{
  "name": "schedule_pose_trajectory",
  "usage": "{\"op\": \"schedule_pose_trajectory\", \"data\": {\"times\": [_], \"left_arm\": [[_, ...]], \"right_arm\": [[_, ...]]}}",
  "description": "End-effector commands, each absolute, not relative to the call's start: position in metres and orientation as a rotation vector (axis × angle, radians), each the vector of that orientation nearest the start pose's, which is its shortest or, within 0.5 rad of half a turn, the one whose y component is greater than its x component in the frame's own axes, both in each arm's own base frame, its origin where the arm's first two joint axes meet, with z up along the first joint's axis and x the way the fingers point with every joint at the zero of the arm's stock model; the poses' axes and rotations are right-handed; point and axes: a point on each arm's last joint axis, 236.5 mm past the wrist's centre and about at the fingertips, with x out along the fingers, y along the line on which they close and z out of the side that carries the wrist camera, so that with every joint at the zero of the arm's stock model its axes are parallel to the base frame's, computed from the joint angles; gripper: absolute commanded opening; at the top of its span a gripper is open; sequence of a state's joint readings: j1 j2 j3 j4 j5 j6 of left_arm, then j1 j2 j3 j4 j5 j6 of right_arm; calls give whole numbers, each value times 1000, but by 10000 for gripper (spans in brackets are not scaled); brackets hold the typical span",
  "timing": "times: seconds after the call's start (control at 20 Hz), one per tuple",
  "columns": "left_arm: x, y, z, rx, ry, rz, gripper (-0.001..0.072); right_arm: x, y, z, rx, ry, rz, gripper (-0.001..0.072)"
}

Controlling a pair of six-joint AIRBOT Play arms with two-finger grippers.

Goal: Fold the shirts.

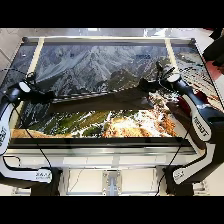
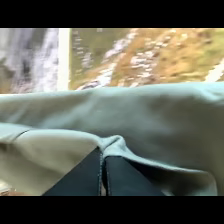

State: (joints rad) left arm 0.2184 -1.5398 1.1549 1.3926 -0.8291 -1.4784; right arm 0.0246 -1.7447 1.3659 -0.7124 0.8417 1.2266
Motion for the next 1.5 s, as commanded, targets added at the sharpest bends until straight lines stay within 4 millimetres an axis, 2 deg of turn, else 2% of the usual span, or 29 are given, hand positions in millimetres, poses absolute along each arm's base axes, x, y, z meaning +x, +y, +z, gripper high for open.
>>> {"op": "schedule_pose_trajectory", "data": {"times": [0.0,0.1,0.25,0.4,0.45,0.5,0.55,0.6,0.65,0.75,0.85,0.9,1.0,1.1,1.25,1.45], "left_arm": [[450,84,-93,-146,1189,182,6],[459,82,-89,-143,1151,176,7],[472,74,-83,-130,1098,159,8],[483,61,-77,-211,1049,154,9],[486,55,-72,-251,1038,148,64],[488,52,-65,-273,1020,145,323],[491,53,-53,-274,994,143,647],[494,53,-38,-272,963,140,711],[497,53,-18,-268,923,137,713],[500,53,22,-260,841,130,712],[499,43,52,-212,783,92,712],[498,34,60,-172,773,61,712],[497,5,67,-109,768,-10,712],[499,-30,66,-76,770,-79,712],[506,-84,62,-26,772,-179,712],[508,-141,47,19,791,-279,711]], "right_arm": [[516,139,-82,554,1134,337,13],[511,136,-93,556,1167,312,14],[509,138,-92,576,1179,313,15],[499,146,-90,596,1221,343,27],[495,150,-85,607,1229,360,140],[493,152,-75,606,1233,382,397],[492,153,-62,598,1234,408,505],[491,153,-44,584,1229,438,508],[491,147,-26,561,1216,456,509],[493,119,5,468,1182,443,508],[490,83,20,408,1167,376,509],[489,64,19,431,1181,307,515],[485,37,7,527,1228,220,603],[481,27,-7,628,1274,226,621],[482,29,-26,694,1290,328,624],[482,32,-68,705,1346,347,624]]}}
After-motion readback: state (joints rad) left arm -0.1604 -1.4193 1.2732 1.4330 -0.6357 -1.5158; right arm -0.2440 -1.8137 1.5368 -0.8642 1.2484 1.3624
